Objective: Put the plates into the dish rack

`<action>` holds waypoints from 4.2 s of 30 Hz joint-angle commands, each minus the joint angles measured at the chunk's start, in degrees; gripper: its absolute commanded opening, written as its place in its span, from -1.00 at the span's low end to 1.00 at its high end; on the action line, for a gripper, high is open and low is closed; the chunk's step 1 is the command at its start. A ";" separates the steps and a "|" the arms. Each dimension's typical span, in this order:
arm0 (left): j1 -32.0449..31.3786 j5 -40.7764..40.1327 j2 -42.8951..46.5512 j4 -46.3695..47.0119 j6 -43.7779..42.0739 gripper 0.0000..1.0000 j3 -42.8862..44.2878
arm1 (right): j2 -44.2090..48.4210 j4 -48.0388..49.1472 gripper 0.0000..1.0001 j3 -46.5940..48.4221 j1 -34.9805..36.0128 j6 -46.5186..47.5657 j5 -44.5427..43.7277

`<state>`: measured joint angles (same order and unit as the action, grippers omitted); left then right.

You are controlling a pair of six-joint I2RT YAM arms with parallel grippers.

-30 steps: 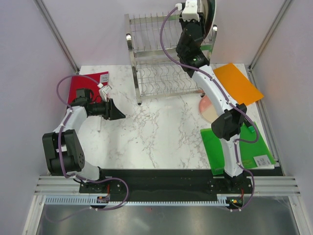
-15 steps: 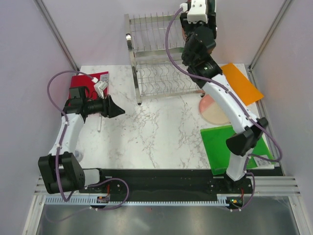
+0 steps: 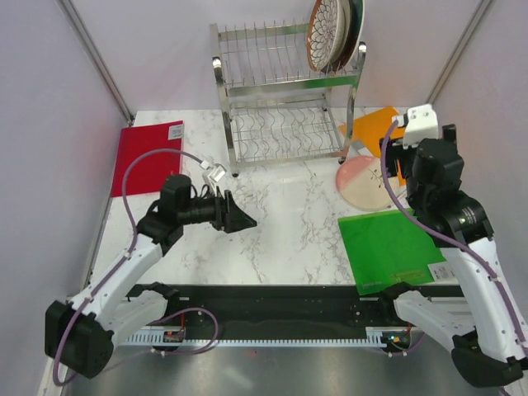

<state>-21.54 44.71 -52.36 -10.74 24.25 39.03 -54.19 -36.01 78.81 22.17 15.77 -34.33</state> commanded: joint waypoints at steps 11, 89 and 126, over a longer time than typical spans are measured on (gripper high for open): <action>-2.98 -4.98 -12.68 7.86 -3.75 0.47 0.79 | -34.10 -12.41 0.52 3.07 -46.86 4.43 58.30; 2.21 -1.64 -33.50 31.65 13.02 0.76 -4.40 | -74.12 -47.58 -1.00 26.57 -26.84 24.05 96.46; -1.84 23.76 -37.46 35.97 5.46 -0.95 3.25 | -66.22 -47.66 0.23 13.05 -11.28 29.93 102.62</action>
<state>-24.10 59.35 -91.77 20.62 31.33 39.92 -123.72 -77.14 94.00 9.23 39.97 66.19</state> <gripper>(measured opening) 0.241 0.609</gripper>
